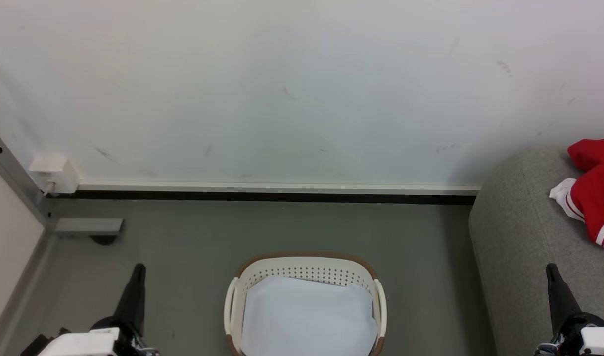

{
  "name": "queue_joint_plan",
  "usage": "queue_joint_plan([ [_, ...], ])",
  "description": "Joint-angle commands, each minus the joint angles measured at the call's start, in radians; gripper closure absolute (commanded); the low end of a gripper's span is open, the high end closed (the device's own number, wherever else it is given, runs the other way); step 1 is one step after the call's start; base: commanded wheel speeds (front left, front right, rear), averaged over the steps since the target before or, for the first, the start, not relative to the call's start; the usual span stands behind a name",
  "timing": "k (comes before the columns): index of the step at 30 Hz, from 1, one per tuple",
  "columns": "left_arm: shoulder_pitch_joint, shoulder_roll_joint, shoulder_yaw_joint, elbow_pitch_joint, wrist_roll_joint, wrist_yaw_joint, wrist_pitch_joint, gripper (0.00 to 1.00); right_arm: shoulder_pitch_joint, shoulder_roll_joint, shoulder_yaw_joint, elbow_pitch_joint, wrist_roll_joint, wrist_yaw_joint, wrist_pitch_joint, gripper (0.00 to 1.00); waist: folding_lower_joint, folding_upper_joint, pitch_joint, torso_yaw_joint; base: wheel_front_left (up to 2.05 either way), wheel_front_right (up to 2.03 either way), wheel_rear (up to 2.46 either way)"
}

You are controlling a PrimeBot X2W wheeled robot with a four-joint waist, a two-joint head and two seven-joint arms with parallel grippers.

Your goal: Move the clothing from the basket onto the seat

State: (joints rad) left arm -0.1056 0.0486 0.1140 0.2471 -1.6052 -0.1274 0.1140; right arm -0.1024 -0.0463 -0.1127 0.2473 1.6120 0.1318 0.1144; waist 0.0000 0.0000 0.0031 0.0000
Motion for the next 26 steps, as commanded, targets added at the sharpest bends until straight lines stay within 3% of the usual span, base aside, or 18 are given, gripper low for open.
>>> queue_joint_plan([
  [1, -0.008, 0.002, 0.002, -0.004, -0.014, -0.007, 0.004, 1.0, -0.013, -0.007, -0.004, -0.006, 0.002, -0.002, 0.003, 1.0, 0.0, 0.0, 0.0, 0.0, 0.0, 0.0, 0.0],
  [26, -0.008, 0.002, 0.002, -0.004, -0.014, -0.007, 0.004, 1.0, -0.013, -0.007, -0.004, -0.006, 0.002, -0.002, 0.003, 1.0, 0.0, 0.0, 0.0, 0.0, 0.0, 0.0, 0.0],
])
